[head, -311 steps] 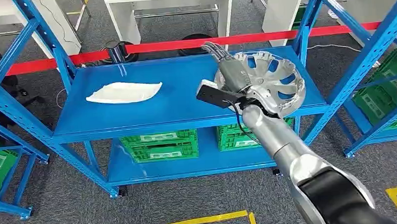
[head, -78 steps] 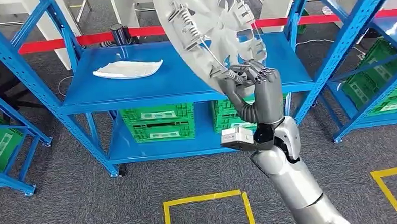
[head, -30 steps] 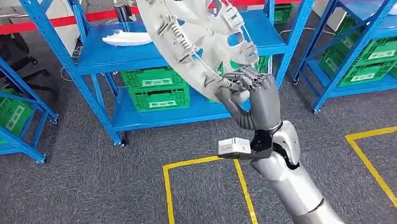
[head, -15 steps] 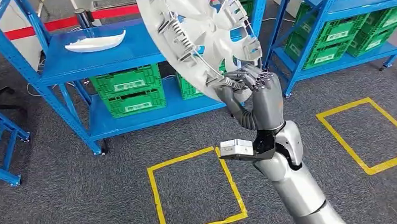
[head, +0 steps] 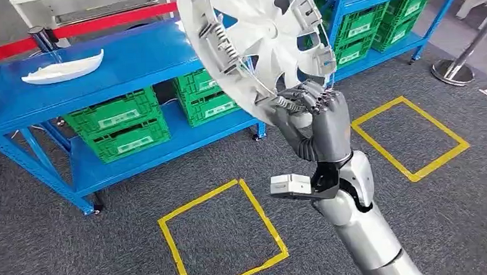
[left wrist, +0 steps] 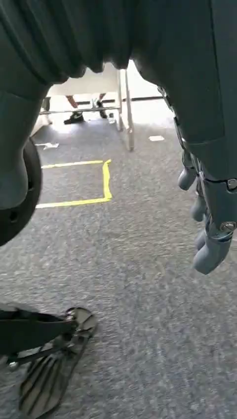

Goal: Take the parts from the cabinet and place them on the table.

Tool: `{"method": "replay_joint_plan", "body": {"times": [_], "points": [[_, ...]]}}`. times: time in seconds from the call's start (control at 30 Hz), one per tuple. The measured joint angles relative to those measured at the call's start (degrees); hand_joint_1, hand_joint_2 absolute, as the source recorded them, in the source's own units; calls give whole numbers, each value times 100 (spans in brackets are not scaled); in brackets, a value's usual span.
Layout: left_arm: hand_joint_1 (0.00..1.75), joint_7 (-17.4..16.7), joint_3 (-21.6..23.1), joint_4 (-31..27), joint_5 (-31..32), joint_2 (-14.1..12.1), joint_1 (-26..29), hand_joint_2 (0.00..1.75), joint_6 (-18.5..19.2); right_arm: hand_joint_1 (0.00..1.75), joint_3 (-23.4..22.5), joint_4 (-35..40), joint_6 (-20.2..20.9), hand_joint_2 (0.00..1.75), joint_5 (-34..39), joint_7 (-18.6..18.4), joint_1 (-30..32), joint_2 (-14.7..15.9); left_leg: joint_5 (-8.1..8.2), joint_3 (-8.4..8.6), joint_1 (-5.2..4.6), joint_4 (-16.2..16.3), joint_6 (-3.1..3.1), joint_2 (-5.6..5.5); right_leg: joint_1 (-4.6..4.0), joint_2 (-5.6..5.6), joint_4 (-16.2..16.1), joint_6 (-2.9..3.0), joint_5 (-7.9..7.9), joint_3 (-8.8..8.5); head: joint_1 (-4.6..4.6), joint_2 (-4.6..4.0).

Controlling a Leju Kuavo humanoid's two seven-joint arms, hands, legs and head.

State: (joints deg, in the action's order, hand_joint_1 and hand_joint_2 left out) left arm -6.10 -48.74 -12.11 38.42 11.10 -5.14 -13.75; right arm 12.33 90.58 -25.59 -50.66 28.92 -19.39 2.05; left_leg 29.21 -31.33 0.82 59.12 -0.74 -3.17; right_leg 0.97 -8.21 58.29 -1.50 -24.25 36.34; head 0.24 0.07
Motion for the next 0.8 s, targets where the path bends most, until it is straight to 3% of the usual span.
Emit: {"method": "replay_joint_plan", "body": {"times": [0.03, 0.07, 0.1, 0.17, 0.2, 0.23, 0.27, 0.3, 0.33, 0.37, 0.4, 0.5, 0.53, 0.57, 0.6, 0.63, 0.7, 0.73, 0.77, 0.8], "points": [[0, -15, 0, 0, 0, 11, -1, 175, -13, 175, -11, 7, -13, 175, -20, -2, 23, 9, -41, 11, 57, -62, 65, 84, 6, 83, 28, -9, -19, 18, 0, 0], [0, -13, 0, -7, 2, 9, -6, 175, -35, 175, -20, 20, -26, 175, -26, -9, 30, 15, -51, 20, 47, -83, 108, 153, -42, 465, 170, -30, -126, 78, 33, 0], [0, -9, 0, -7, 11, 11, -2, 175, -59, 175, -20, 28, -39, 175, -28, -7, 31, 17, -56, 12, 35, -82, 130, 226, -46, 666, 497, -56, -332, 237, 66, 0], [0, 0, 0, -4, 28, 15, 12, 175, -102, 175, -20, 48, -72, 175, -35, 2, 62, 17, -50, -6, 18, -74, 139, 391, -35, 775, 1486, -82, -780, 701, 66, 0], [0, 0, 0, -4, 44, 15, 11, 175, -122, 175, -20, 48, -81, 175, -37, -2, 77, 17, -48, -9, 15, -72, 142, 478, -32, 786, 1815, -89, -870, 850, 66, 0], [0, -4, 0, -4, 48, 15, 10, 175, -138, 175, -20, 48, -81, 175, -48, 2, 91, 22, -45, -5, 13, -72, 145, 560, -31, 795, 1856, -87, -817, 865, 68, 0], [0, -5, 0, -4, 52, 17, 5, 175, -138, 175, -20, 48, -81, 175, -65, 7, 98, 35, -37, 2, 13, -70, 144, 636, -33, 804, 1616, -78, -656, 733, 68, 0], [0, -4, 0, -6, 52, 20, -2, 175, -144, 175, -20, 50, -87, 175, -70, 4, 101, 35, -25, 12, 13, -65, 133, 705, -38, 839, 1165, -58, -432, 471, 66, 0], [0, -4, 0, -7, 52, 20, -12, 175, -162, 175, -20, 63, -94, 175, -70, -4, 99, 35, -8, 27, 12, -56, 120, 778, -50, 958, 520, -28, -184, 109, 68, 0], [0, -4, 0, -7, 52, 20, -21, 175, -190, 175, -20, 92, -103, 175, -70, -9, 96, 35, 13, 44, -5, -45, 94, 829, -95, 1303, 41, 25, -158, -133, 68, 0], [0, -4, 0, -11, 52, 22, -25, 175, -214, 175, -20, 105, -114, 175, -68, -11, 94, 35, 32, 36, -43, -42, 58, 880, -124, 1341, 39, 77, -163, -139, 57, 0], [0, 2, 0, -13, 52, 17, -48, 175, -310, 175, -31, 146, -131, 175, -35, -17, 103, 35, 39, 98, -49, -88, -32, 1050, -145, 1099, 42, 142, -150, -83, 61, 0], [0, -18, 0, -15, 50, 17, -54, 175, -328, 175, -35, 166, -133, 175, -33, -26, 104, 35, 68, 124, -52, -89, -76, 1113, -96, 1011, -7, 189, -117, -113, 59, 0], [0, -16, 0, -20, 48, 13, -60, 175, -354, 175, -37, 196, -133, 175, -24, -39, 107, 37, 156, 94, -22, 7, -114, 843, -63, 961, -30, 218, -99, -127, 57, 0], [0, -11, 0, -17, 46, 13, -57, 175, -374, 175, -37, 201, -131, 175, -11, -74, 89, 35, 352, -34, -18, 299, -124, 551, -46, 904, -31, 255, -88, -119, 41, 0], [0, 11, 0, -17, 46, 17, -55, 175, -380, 175, -37, 203, -131, 175, 17, -77, 89, 28, 584, -232, -16, 735, -135, 403, -43, 841, -31, 272, -84, -112, 29, 2], [0, 2, 0, -9, 70, 17, -30, 175, -420, 175, -37, 208, -131, 175, 24, -79, 116, 28, 916, -692, -16, 1661, -149, 333, -54, 660, -26, 277, -80, -99, 26, 0], [0, 2, 0, -5, 94, 17, -14, 175, -443, 175, -39, 208, -133, 175, 24, -79, 138, 28, 866, -761, -15, 1762, -147, 332, -55, 572, -24, 276, -80, -101, 31, 2], [0, -11, 0, -2, 107, 17, -1, 175, -459, 175, -39, 210, -135, 175, 24, -79, 151, 28, 690, -707, -15, 1597, -140, 329, -53, 481, -17, 273, -79, -103, 26, 0], [0, -15, 0, 0, 118, 17, 3, 175, -479, 175, -42, 225, -140, 175, 24, -81, 167, 31, 412, -537, -10, 1181, -126, 313, -47, 387, -5, 263, -74, -102, 28, 0]]}}
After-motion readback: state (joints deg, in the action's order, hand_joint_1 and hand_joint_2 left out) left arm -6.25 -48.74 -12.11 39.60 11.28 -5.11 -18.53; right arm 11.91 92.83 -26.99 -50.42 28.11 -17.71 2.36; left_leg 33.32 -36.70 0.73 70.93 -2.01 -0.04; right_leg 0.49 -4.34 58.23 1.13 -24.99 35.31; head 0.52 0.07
